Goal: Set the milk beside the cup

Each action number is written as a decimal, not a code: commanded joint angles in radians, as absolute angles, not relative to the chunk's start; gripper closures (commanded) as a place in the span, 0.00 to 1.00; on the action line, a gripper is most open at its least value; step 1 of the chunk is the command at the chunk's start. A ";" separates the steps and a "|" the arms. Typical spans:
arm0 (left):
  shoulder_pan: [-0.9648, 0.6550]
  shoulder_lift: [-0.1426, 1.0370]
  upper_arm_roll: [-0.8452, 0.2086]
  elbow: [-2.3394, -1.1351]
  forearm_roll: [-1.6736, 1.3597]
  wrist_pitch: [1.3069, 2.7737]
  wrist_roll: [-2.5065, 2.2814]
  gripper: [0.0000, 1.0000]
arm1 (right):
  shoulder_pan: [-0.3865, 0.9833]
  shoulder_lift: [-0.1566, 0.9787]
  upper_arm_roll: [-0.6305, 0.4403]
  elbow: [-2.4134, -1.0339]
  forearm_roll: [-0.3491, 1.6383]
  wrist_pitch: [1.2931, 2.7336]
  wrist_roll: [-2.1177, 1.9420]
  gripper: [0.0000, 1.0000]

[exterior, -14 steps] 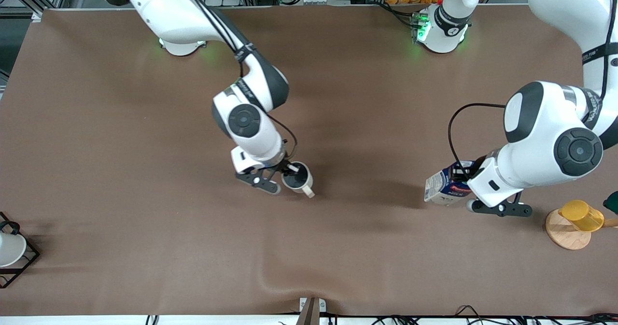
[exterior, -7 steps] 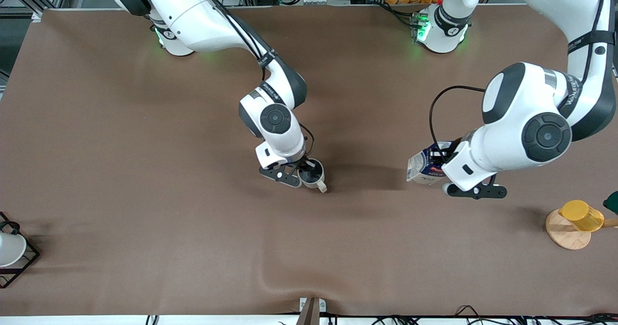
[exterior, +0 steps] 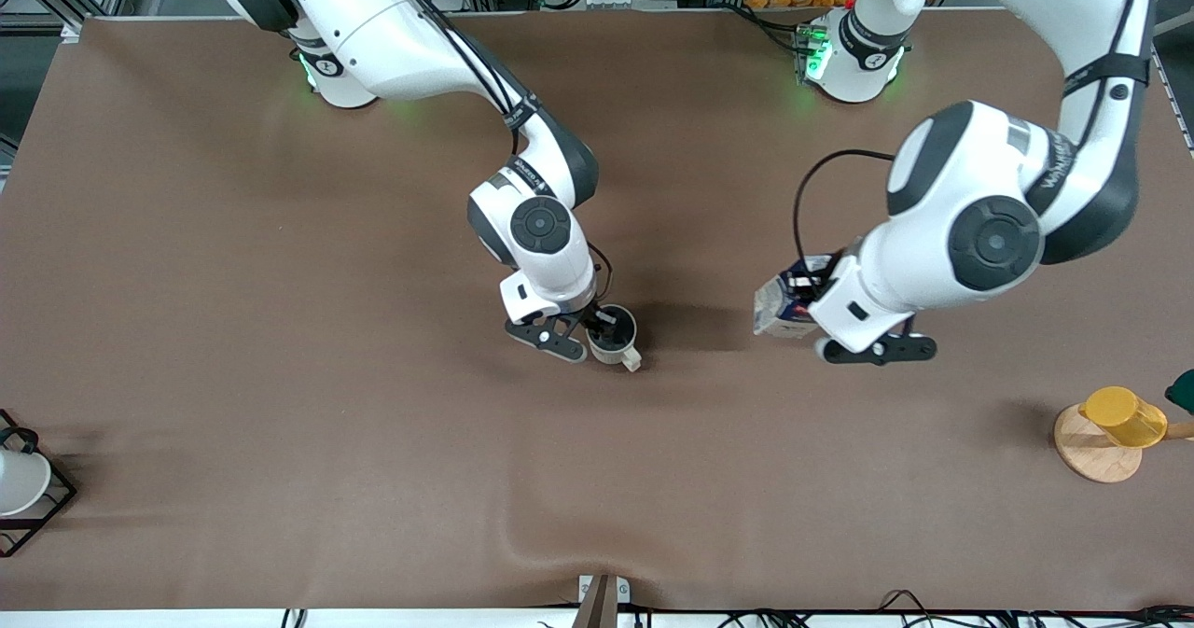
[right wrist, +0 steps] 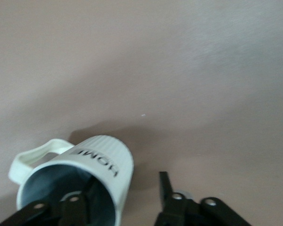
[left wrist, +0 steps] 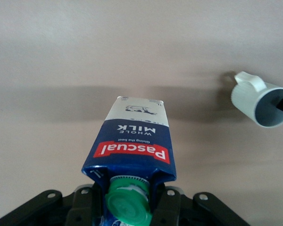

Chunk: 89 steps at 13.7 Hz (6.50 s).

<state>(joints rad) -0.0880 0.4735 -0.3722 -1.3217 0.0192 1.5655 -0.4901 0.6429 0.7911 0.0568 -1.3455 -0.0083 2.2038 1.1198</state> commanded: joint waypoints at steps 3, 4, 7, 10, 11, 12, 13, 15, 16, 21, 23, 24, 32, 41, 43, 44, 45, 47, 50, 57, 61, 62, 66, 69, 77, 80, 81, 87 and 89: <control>-0.170 0.483 -0.434 -1.330 0.031 1.554 -0.688 0.67 | 0.601 0.769 0.078 -1.099 0.037 1.809 1.095 0.00; -0.211 0.494 -0.433 -1.327 0.032 1.565 -0.731 0.67 | 0.594 0.740 0.078 -1.079 0.072 1.769 1.092 0.00; -0.294 0.523 -0.431 -1.322 0.034 1.621 -0.839 0.68 | 0.526 0.635 0.077 -1.075 0.193 1.686 1.020 0.00; -0.356 0.549 -0.426 -1.318 0.034 1.666 -0.913 0.68 | 0.445 0.559 0.066 -1.077 0.199 1.576 0.918 0.00; -0.368 0.561 -0.426 -1.316 0.035 1.687 -0.926 0.68 | 0.416 0.528 0.060 -1.077 0.195 1.540 0.867 0.00; -0.380 0.568 -0.425 -1.313 0.035 1.707 -0.933 0.68 | 0.375 0.506 0.060 -1.078 0.192 1.510 0.804 0.00; -0.393 0.575 -0.425 -1.312 0.035 1.716 -0.934 0.68 | 0.332 0.488 0.060 -1.080 0.190 1.487 0.743 0.00; -0.420 0.584 -0.416 -1.310 0.037 1.724 -0.939 0.68 | 0.255 0.463 0.060 -1.081 0.160 1.445 0.616 0.00; -0.437 0.591 -0.407 -1.307 0.037 1.729 -0.939 0.68 | 0.218 0.451 0.061 -1.081 0.128 1.427 0.544 0.00; -0.471 0.618 -0.374 -1.301 0.038 1.778 -0.927 0.68 | 0.043 0.393 0.054 -1.083 0.107 1.425 0.215 0.00; -0.472 0.630 -0.376 -1.296 0.038 1.793 -0.927 0.68 | 0.017 0.358 0.054 -1.085 0.112 1.425 0.178 0.00; -0.480 0.638 -0.374 -1.283 0.038 1.793 -0.927 0.68 | 0.000 0.347 0.058 -1.086 0.115 1.424 0.176 0.00; -0.541 0.676 -0.296 -1.259 0.038 1.810 -0.913 0.68 | -0.058 0.166 0.038 -1.118 0.034 1.331 -0.074 0.00; -0.551 0.692 -0.296 -1.261 0.038 1.838 -0.913 0.68 | -0.100 -0.060 0.061 -1.642 0.040 1.705 -0.074 0.00; -0.549 0.693 -0.296 -1.261 0.038 1.844 -0.911 0.67 | -0.104 -0.058 0.066 -1.648 0.038 1.720 -0.075 0.00; -0.551 0.698 -0.296 -1.261 0.038 1.845 -0.911 0.66 | -0.115 -0.061 0.083 -1.647 0.032 1.715 -0.075 0.00; -0.551 0.699 -0.296 -1.261 0.038 1.845 -0.911 0.65 | -0.132 -0.063 0.097 -1.647 0.029 1.713 -0.078 0.00; -0.551 0.704 -0.296 -1.261 0.038 1.851 -0.911 0.60 | -0.135 -0.060 0.098 -1.635 0.029 1.710 -0.083 0.00; -0.551 0.712 -0.296 -1.261 0.038 1.855 -0.911 0.47 | -0.130 -0.042 0.097 -1.588 0.021 1.709 -0.075 0.00; -0.551 0.701 -0.298 -1.261 0.038 1.859 -0.913 0.00 | -0.137 -0.037 0.089 -1.554 0.021 1.690 -0.077 0.00; -0.537 0.632 -0.304 -1.261 0.035 1.842 -0.914 0.00 | -0.133 -0.037 0.094 -1.559 -0.029 1.689 -0.077 0.00; -0.525 0.591 -0.299 -1.262 0.035 1.832 -0.913 0.00 | -0.132 -0.037 0.095 -1.560 -0.029 1.689 -0.077 0.00; -0.376 0.404 -0.305 -1.272 0.038 1.751 -0.855 0.00 | -0.123 -0.037 0.095 -1.563 -0.029 1.681 -0.074 0.00; -0.241 0.312 -0.299 -1.275 0.044 1.631 -0.721 0.00 | -0.124 -0.035 0.095 -1.562 -0.029 1.677 -0.074 0.00; 0.095 0.158 -0.307 -1.394 0.028 1.529 -0.324 0.00 | -0.124 -0.031 0.095 -1.557 -0.029 1.651 -0.074 0.00; 0.086 0.045 -0.241 -1.547 0.031 1.569 -0.247 0.00 | -0.057 -0.031 0.049 -1.554 -0.032 1.651 -0.074 0.00; 0.027 0.023 -0.151 -1.577 0.026 1.580 -0.233 0.00 | -0.010 -0.029 0.005 -1.554 -0.032 1.651 -0.074 0.00; -0.023 -0.002 -0.061 -1.592 0.021 1.572 -0.189 0.00 | -0.009 -0.029 -0.002 -1.554 -0.031 1.651 -0.071 0.00; -0.023 -0.024 -0.060 -1.589 0.020 1.560 -0.158 0.00 | -0.008 -0.029 -0.002 -1.554 -0.031 1.651 -0.071 0.00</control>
<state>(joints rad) -0.0093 0.0226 -0.0754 -1.5634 0.0227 1.5556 -0.1922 -0.0223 -0.0283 0.0099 -1.5623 -0.0171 1.6617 -0.0695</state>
